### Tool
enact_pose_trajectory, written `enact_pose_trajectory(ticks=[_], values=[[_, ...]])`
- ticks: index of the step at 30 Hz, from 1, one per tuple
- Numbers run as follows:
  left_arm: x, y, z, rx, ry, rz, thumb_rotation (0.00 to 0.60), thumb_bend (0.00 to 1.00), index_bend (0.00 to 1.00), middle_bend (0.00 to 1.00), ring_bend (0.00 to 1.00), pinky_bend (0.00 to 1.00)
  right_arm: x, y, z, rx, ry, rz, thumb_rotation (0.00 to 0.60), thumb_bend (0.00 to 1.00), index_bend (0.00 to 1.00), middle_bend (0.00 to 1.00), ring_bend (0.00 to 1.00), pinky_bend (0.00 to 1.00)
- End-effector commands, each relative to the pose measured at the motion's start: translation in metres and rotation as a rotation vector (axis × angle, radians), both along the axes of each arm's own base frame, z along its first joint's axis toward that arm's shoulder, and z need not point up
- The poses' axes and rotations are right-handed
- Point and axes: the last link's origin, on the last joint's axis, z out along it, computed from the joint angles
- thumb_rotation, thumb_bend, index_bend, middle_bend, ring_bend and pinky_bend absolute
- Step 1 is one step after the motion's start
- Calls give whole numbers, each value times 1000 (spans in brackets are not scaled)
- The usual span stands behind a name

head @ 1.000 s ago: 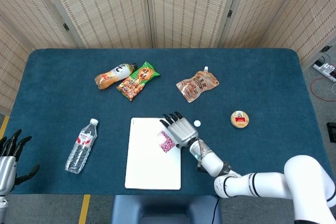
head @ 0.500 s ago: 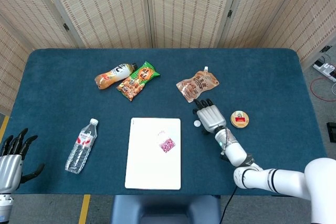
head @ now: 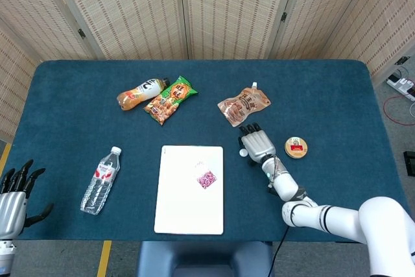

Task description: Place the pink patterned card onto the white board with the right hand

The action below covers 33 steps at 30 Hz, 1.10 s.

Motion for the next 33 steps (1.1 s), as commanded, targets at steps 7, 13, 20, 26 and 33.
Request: enact_pose_trajectory(ticks=[7, 13, 20, 26, 33], values=[[-3, -2, -1, -4, 0, 14, 600, 291, 195, 57, 136, 0, 1, -6, -5, 2, 1, -6, 600, 290, 403, 119, 34, 0], [-4, -2, -1, -3, 1, 16, 600, 291, 195, 57, 136, 0, 4, -8, -7, -2, -1, -2, 600, 359, 430, 134, 41, 0], [-4, -1, -2, -6, 1, 19, 600, 291, 192, 57, 136, 0, 2, -8, -7, 0, 14, -5, 600, 360, 430, 135, 43, 0], [-4, -1, -2, -8, 2, 19, 600, 291, 192, 57, 136, 0, 0, -7, -7, 3, 18, -7, 600, 360, 430, 136, 48, 0], [-4, -1, -2, -8, 2, 18, 600, 291, 191, 57, 136, 0, 0, -6, -9, 5, 21, -2, 600, 360, 437, 141, 47, 0]])
